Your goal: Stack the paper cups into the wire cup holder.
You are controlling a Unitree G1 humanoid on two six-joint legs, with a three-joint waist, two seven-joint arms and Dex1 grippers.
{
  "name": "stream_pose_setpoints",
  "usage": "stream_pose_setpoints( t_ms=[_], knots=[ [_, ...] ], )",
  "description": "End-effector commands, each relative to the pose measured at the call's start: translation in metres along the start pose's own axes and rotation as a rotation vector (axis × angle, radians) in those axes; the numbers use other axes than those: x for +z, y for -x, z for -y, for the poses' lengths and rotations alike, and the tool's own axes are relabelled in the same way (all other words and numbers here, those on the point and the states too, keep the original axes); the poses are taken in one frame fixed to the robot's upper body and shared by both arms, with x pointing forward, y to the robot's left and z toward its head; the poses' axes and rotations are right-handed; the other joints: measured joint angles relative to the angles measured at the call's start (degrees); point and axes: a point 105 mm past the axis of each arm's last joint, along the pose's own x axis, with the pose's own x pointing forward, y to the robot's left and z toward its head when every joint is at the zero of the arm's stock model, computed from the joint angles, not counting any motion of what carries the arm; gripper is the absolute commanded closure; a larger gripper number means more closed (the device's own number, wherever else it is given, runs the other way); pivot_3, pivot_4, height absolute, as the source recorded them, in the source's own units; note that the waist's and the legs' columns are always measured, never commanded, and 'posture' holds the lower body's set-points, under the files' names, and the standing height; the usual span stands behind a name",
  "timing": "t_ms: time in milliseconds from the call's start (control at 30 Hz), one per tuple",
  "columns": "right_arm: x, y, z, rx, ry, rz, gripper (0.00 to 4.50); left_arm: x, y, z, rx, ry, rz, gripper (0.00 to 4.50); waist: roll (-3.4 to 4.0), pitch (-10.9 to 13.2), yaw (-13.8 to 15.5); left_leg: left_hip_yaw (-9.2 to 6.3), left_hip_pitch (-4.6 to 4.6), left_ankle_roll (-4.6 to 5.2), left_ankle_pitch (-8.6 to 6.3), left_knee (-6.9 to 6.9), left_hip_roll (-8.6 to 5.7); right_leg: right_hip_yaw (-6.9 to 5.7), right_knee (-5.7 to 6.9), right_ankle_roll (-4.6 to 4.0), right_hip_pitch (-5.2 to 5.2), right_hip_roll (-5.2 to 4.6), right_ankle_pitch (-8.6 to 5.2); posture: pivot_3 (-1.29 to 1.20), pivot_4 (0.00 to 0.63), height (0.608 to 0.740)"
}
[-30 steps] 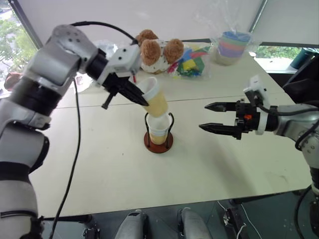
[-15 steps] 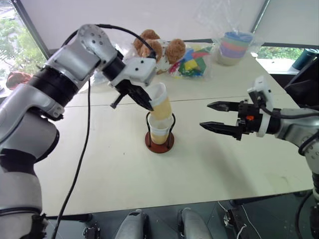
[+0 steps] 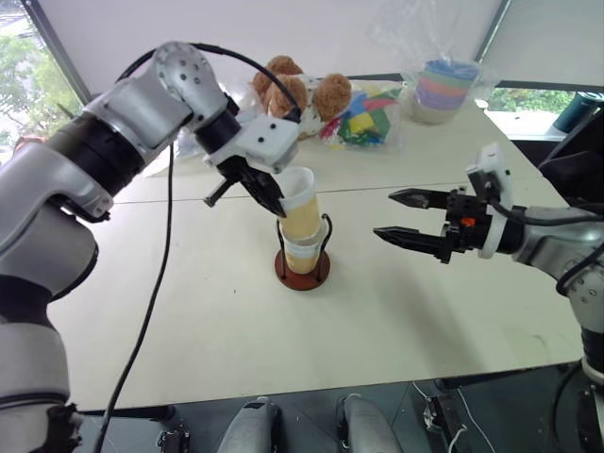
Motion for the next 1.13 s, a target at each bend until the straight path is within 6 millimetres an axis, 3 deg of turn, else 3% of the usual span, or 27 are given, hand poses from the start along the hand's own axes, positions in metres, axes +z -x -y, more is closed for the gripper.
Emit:
stream_pose_setpoints(
  t_ms=[33, 133, 233, 400, 567, 667, 800, 1000, 1133],
  knots=[
    [0.013, 0.002, 0.000, -0.007, 0.043, 0.043, 0.50, 0.009, 0.006, -0.003, 0.010, -0.052, -0.012, 4.47, 0.00, 0.0, 0.0, 0.00, 0.00, 0.00, 0.00, 0.00, 0.00, 0.00, 0.00, 0.00, 0.00, 0.00, 0.00, 0.00, 0.150, 0.740],
    [0.013, 0.002, -0.001, -0.009, 0.038, 0.044, 0.50, 0.008, 0.004, -0.006, 0.013, -0.068, -0.016, 3.30, 0.00, 0.0, 0.0, 0.00, 0.00, 0.00, 0.00, 0.00, 0.00, 0.00, 0.00, 0.00, 0.00, 0.00, 0.00, 0.00, 0.150, 0.740],
    [0.011, 0.001, -0.002, -0.006, 0.032, 0.042, 0.50, 0.010, 0.007, -0.013, 0.044, -0.074, -0.002, 1.84, 0.00, 0.0, 0.0, 0.00, 0.00, 0.00, 0.00, 0.00, 0.00, 0.00, 0.00, 0.00, 0.00, 0.00, 0.00, 0.00, 0.150, 0.740],
    [0.007, -0.002, -0.002, -0.002, 0.025, 0.027, 0.50, 0.020, 0.028, -0.024, 0.167, -0.016, 0.103, 1.84, -0.01, 0.0, -0.1, 0.00, 0.00, 0.01, 0.00, 0.00, -0.01, -0.01, 0.00, 0.01, 0.00, 0.01, -0.01, 0.00, 0.150, 0.740],
    [0.003, -0.002, 0.003, -0.018, 0.000, 0.036, 0.50, 0.017, 0.055, -0.015, 0.279, 0.105, 0.221, 1.84, 0.01, 0.0, -0.4, 0.01, 0.00, 0.04, -0.02, -0.01, 0.00, 0.00, 0.02, 0.06, -0.04, 0.01, -0.04, 0.00, 0.150, 0.740],
    [-0.021, -0.005, 0.013, -0.086, -0.037, -0.009, 0.50, -0.013, 0.071, 0.007, 0.474, 0.305, 0.317, 1.84, 0.09, 0.0, -0.6, 0.01, 0.06, 0.05, -0.03, -0.04, 0.02, 0.03, 0.05, 0.07, -0.04, 0.02, -0.05, 0.00, 0.150, 0.740],
    [-0.050, -0.015, 0.023, -0.148, -0.120, -0.006, 0.50, -0.071, 0.062, 0.047, 0.934, 0.638, 0.461, 1.84, 0.32, -0.2, -1.8, -0.13, 0.21, 0.02, -0.02, -0.07, 0.04, 0.25, 0.28, 0.07, -0.08, 0.03, -0.05, 0.00, 0.150, 0.740],
    [-0.063, -0.024, 0.056, -0.306, -0.131, 0.020, 0.50, -0.100, 0.023, 0.107, 1.386, 0.947, 0.479, 1.84, 0.10, -0.2, 0.0, -0.13, -0.03, -0.38, 0.18, 0.01, -0.10, 0.55, 0.30, 0.02, -0.32, -0.08, 0.00, 0.00, 0.150, 0.740],
    [-0.066, -0.029, 0.076, -0.399, -0.144, 0.065, 0.50, -0.110, 0.003, 0.135, 1.553, 1.115, 0.485, 1.84, 0.06, -0.2, 1.1, -0.17, 0.11, -0.43, 0.18, -0.05, -0.11, 0.68, 0.13, -0.02, -0.16, 0.01, 0.03, 0.00, 0.150, 0.740]
  ],
)
